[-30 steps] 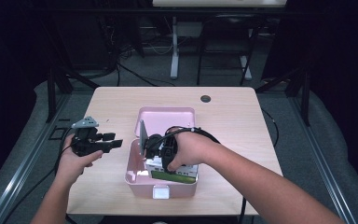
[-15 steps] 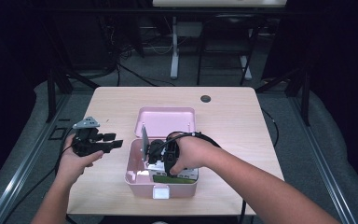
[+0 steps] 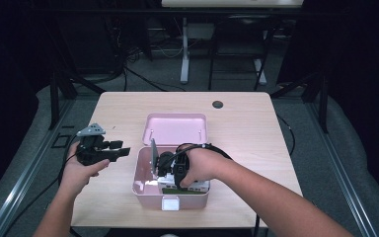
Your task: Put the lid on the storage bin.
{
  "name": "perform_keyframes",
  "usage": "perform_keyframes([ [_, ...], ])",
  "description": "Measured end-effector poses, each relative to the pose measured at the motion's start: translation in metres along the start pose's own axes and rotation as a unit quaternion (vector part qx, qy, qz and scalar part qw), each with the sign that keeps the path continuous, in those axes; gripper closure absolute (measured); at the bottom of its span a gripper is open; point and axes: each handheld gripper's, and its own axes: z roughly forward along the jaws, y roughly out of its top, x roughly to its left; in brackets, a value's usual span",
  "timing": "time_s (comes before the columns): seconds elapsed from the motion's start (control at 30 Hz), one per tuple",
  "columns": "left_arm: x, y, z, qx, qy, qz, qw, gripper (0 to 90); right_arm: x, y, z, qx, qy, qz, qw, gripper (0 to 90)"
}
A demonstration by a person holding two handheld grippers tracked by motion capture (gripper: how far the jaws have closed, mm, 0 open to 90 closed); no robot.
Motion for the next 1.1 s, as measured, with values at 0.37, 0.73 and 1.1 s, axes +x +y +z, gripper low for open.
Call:
perform_keyframes([
  [0.37, 0.001, 0.0, 0.002, 0.001, 0.002, 0.003, 1.0, 52.5, -0.002, 0.003, 0.013, 0.006, 0.007, -0.008, 0.9999, 61.4],
  [0.73, 0.0, -0.001, 0.005, 0.005, 0.001, 0.006, 1.0, 52.6, -0.004, 0.0, 0.024, 0.0, 0.016, -0.006, 0.9999, 61.4],
  [1.1, -0.001, -0.001, 0.006, 0.008, 0.0, 0.01, 0.9999, 52.6, -0.005, 0.0, 0.03, -0.003, 0.025, -0.003, 0.9997, 61.3],
])
